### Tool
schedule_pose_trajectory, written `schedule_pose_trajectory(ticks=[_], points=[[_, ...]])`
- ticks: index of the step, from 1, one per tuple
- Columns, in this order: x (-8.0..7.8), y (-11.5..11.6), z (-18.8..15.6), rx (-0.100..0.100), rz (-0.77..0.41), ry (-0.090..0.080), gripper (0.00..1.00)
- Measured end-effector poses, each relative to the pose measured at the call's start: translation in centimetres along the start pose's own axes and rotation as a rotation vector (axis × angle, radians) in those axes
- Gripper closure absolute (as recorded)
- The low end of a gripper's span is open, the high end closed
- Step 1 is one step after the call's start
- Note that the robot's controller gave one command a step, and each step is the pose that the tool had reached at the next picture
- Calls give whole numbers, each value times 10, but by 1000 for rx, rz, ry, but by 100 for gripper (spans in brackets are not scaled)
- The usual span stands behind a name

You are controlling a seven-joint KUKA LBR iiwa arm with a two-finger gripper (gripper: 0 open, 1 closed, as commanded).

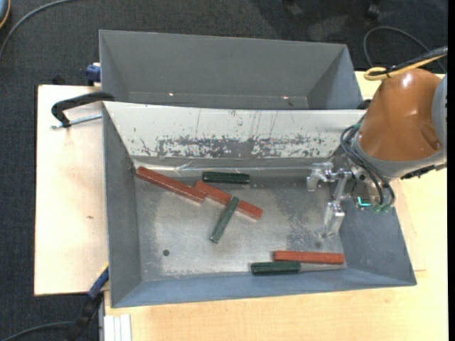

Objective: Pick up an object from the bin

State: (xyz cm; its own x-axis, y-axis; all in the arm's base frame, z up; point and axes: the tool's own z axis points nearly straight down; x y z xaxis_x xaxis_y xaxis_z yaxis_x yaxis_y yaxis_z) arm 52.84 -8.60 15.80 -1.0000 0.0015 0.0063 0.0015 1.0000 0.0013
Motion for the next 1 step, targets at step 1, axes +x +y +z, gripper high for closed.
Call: schedule_pose_trajectory(ticks=[1], points=[[29, 144, 74, -3, -200, -2, 0]])
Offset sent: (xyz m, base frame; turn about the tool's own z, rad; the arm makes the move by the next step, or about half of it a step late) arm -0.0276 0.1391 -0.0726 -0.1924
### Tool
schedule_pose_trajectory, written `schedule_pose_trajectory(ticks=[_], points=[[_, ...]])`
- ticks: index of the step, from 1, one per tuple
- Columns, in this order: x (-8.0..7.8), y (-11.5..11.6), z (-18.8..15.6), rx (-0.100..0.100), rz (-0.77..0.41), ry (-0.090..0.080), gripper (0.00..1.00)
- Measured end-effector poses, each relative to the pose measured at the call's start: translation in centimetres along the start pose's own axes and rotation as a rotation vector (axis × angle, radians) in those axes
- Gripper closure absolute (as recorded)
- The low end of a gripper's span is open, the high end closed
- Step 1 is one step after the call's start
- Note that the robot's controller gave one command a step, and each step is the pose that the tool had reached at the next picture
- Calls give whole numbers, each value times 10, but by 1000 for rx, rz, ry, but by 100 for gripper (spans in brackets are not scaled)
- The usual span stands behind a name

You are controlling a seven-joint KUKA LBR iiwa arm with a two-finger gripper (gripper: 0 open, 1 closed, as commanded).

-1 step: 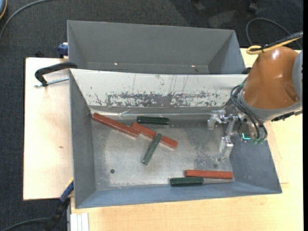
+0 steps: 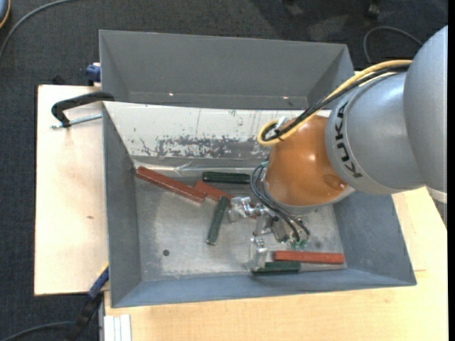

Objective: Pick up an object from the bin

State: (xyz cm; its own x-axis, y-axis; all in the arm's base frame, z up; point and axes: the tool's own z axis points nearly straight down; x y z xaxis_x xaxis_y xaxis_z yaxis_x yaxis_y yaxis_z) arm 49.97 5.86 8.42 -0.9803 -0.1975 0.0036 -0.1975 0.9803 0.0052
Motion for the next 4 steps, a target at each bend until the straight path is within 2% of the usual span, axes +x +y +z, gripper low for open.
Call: schedule_pose_trajectory(ticks=[1, 2, 3, 4], points=[[-51, -4, -3, 6, -357, -11, 0], [-74, -104, 12, 11, -344, -12, 0], [-85, 2, 6, 2, -458, -9, 0], [-84, -3, 7, 5, -450, -7, 100]])
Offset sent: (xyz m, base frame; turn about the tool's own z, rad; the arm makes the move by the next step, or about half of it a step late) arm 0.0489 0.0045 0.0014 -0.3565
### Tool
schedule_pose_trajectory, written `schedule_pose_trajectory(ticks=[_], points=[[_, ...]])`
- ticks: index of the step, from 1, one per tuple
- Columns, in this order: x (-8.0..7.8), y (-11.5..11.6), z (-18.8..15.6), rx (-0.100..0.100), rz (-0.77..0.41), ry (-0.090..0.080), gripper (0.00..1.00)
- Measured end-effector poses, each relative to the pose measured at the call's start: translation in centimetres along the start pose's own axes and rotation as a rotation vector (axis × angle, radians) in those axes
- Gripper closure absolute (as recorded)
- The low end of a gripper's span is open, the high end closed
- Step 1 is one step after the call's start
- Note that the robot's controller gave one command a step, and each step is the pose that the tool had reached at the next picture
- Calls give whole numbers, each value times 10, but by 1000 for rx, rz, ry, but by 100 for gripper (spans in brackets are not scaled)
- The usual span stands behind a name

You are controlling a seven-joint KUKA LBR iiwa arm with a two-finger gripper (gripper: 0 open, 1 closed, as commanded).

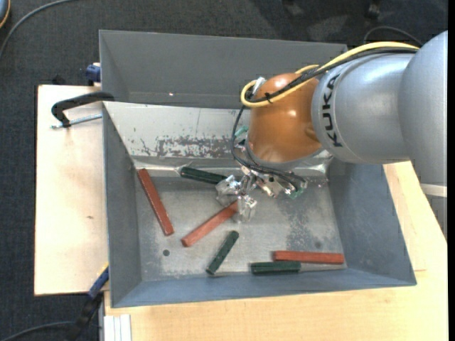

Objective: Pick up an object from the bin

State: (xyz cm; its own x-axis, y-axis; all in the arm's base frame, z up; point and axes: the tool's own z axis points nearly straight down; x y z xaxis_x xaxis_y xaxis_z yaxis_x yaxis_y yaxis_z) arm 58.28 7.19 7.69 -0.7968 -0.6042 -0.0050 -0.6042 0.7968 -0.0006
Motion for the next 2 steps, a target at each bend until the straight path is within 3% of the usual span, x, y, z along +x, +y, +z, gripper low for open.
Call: schedule_pose_trajectory(ticks=[1, 2], points=[[12, 3, -122, 6, -53, -9, 100], [31, 38, -230, 6, -308, -7, 100]])
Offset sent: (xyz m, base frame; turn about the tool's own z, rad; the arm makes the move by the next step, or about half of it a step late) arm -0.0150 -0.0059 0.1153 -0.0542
